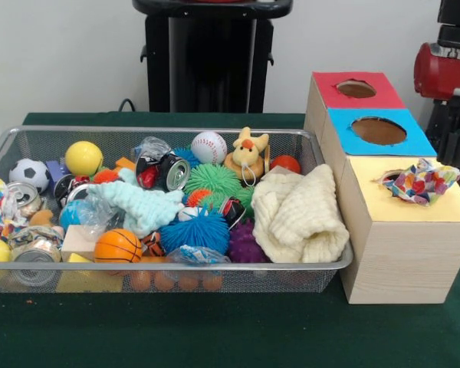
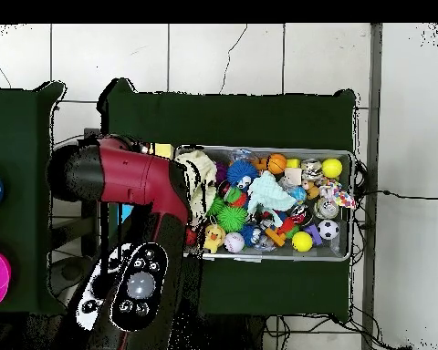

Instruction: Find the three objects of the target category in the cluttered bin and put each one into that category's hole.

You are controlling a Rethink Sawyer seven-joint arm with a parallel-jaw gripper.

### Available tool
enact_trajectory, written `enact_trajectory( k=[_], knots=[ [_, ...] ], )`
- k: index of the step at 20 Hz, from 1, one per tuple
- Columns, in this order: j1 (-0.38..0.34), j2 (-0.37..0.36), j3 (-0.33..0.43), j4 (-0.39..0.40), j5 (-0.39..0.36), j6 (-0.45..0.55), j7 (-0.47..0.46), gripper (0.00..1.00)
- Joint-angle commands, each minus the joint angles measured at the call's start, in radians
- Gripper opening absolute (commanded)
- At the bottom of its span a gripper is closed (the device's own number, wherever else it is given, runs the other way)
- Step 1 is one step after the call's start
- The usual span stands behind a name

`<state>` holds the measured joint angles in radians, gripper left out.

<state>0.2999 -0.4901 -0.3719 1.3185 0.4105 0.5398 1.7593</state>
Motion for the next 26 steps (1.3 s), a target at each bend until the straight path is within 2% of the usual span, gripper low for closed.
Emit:
enact_trajectory(
  k=[1, 7, 14, 18, 22, 26],
  knots=[
    [-0.035, 0.040, 0.136, 0.030, 0.006, -0.011, 0.162, 0.00],
    [-0.013, 0.079, 0.136, 0.070, 0.007, -0.101, 0.209, 0.00],
    [0.008, 0.109, 0.103, 0.070, 0.008, -0.104, 0.233, 0.00],
    [0.016, 0.125, 0.068, 0.057, -0.008, -0.073, 0.225, 0.00],
    [0.037, 0.134, 0.003, 0.031, -0.035, 0.010, 0.220, 0.00],
    [0.036, 0.144, -0.025, 0.002, -0.038, 0.098, 0.213, 0.00]
  ],
)
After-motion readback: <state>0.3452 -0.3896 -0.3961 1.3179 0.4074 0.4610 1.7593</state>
